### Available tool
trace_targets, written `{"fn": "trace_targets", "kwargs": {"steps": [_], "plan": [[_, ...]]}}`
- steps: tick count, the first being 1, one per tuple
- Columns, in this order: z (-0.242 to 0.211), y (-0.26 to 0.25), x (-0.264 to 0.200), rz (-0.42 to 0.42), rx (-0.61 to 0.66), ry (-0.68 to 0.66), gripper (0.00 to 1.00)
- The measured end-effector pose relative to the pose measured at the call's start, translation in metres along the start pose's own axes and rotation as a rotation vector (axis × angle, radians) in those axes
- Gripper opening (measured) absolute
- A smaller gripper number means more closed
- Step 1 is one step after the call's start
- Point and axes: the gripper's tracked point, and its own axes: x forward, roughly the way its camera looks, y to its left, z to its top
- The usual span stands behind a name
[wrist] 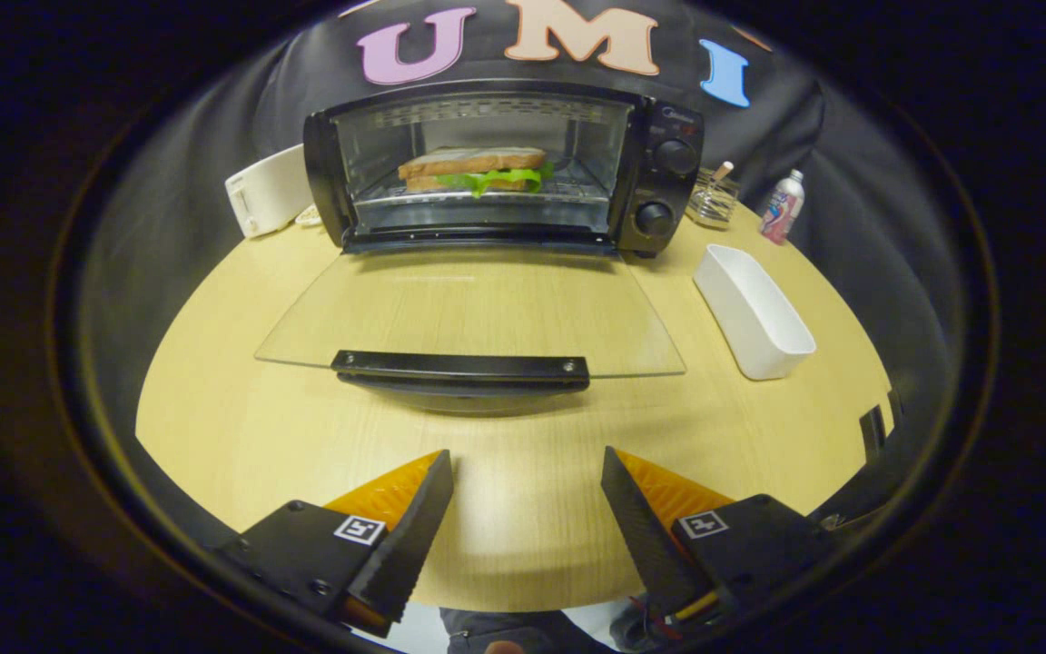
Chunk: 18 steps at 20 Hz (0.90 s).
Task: Open the toaster oven, put the food inside, and close the toaster oven door.
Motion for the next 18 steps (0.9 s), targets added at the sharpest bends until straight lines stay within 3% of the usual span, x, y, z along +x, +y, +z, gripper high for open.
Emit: {"fn": "trace_targets", "kwargs": {"steps": [6, 10, 15, 18], "plan": [[0.034, 0.008, 0.002, 0.023, 0.048, -0.067, 0.99], [0.044, 0.014, -0.003, 0.040, 0.009, -0.085, 1.00], [0.095, 0.023, -0.019, 0.066, 0.122, -0.195, 1.00], [0.096, 0.019, -0.024, 0.043, 0.067, -0.194, 1.00]]}}
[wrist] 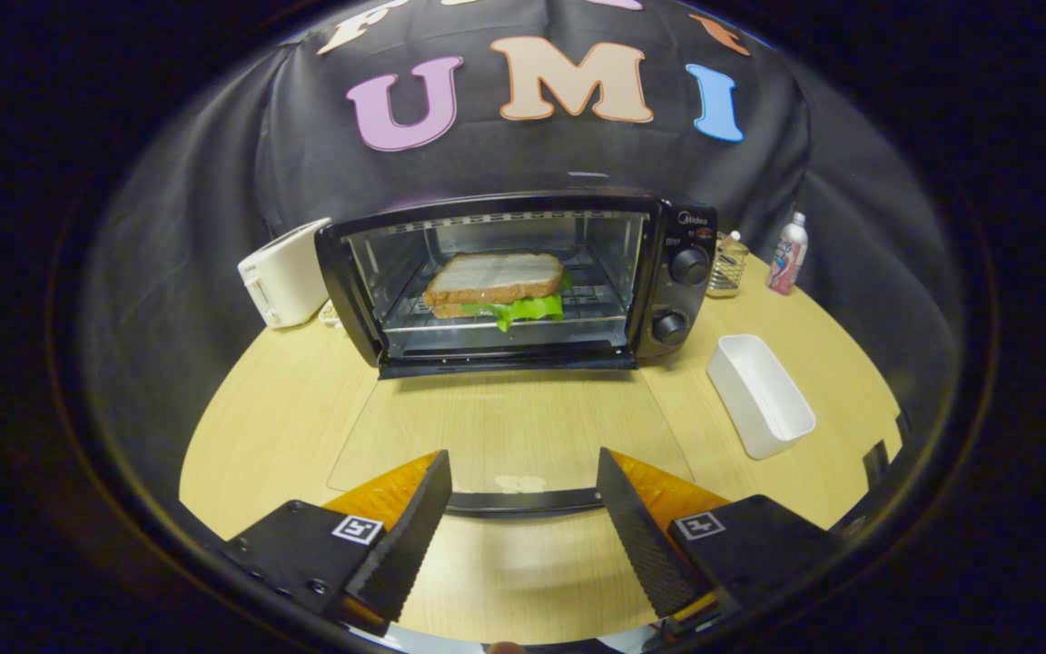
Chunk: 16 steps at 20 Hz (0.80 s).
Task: Open the toaster oven, put the food inside, and close the toaster oven door.
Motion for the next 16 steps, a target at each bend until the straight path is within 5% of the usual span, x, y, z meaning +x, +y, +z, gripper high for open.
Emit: {"fn": "trace_targets", "kwargs": {"steps": [5, 16], "plan": [[-0.045, -0.006, -0.012, -0.013, -0.119, 0.082, 1.00], [-0.091, 0.001, 0.014, 0.013, -0.091, 0.158, 1.00]]}}
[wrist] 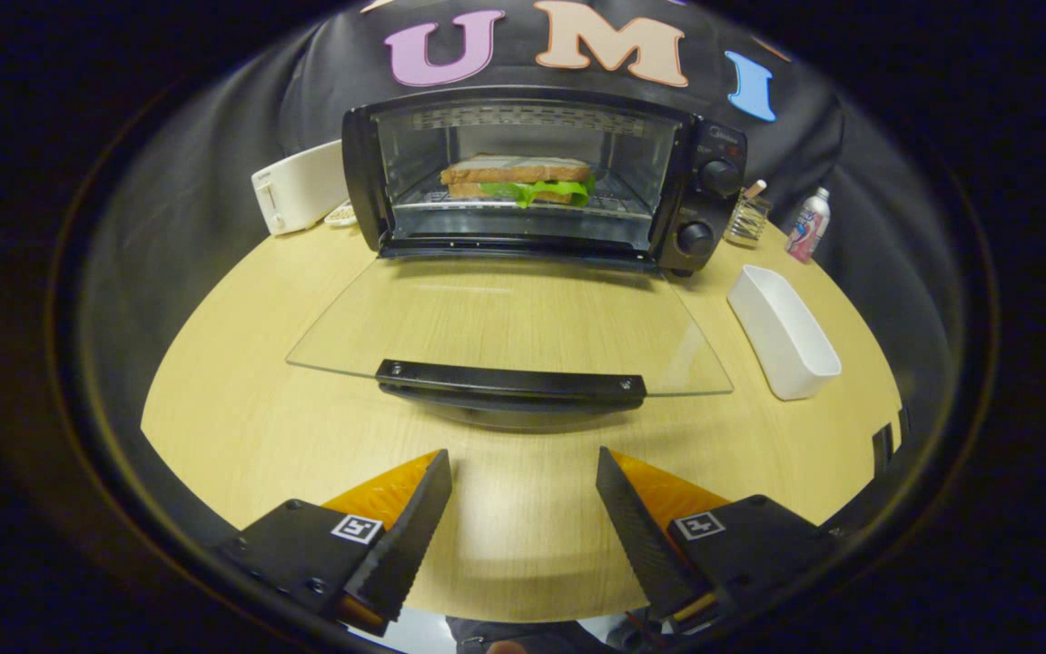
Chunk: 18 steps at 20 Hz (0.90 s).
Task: Open the toaster oven, put the food inside, and close the toaster oven door.
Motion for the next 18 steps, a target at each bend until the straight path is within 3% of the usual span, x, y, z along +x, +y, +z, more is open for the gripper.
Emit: {"fn": "trace_targets", "kwargs": {"steps": [7, 18], "plan": [[0.016, 0.003, 0.012, 0.012, 0.035, -0.019, 1.00], [0.071, 0.002, -0.016, 0.008, 0.010, -0.146, 1.00]]}}
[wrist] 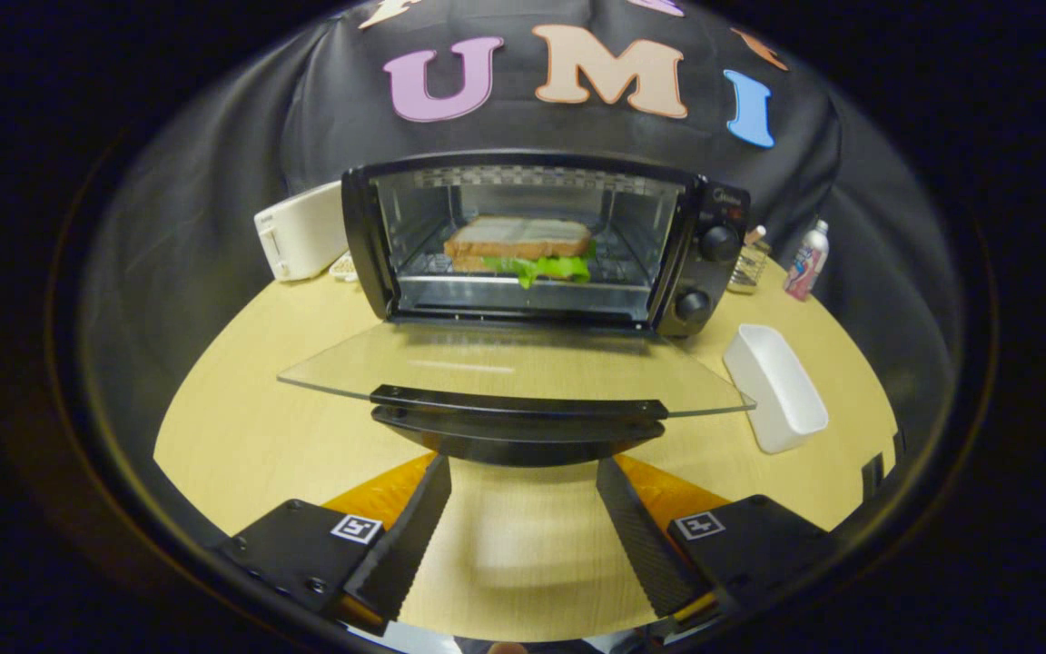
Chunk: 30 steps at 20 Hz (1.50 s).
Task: Open the toaster oven, put the food inside, and close the toaster oven door.
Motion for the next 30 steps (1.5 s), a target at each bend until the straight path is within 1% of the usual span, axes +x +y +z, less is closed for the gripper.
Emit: {"fn": "trace_targets", "kwargs": {"steps": [5, 14, 19, 22, 27, 30], "plan": [[0.038, 0.005, 0.001, 0.006, -0.004, -0.058, 1.00], [0.076, 0.011, 0.006, 0.019, 0.036, -0.128, 1.00], [0.110, 0.011, 0.011, 0.029, 0.071, -0.173, 1.00], [0.125, 0.009, 0.010, 0.024, 0.066, -0.200, 1.00], [0.144, 0.004, -0.013, 0.024, 0.046, -0.256, 1.00], [0.167, -0.004, -0.037, 0.008, 0.029, -0.312, 1.00]]}}
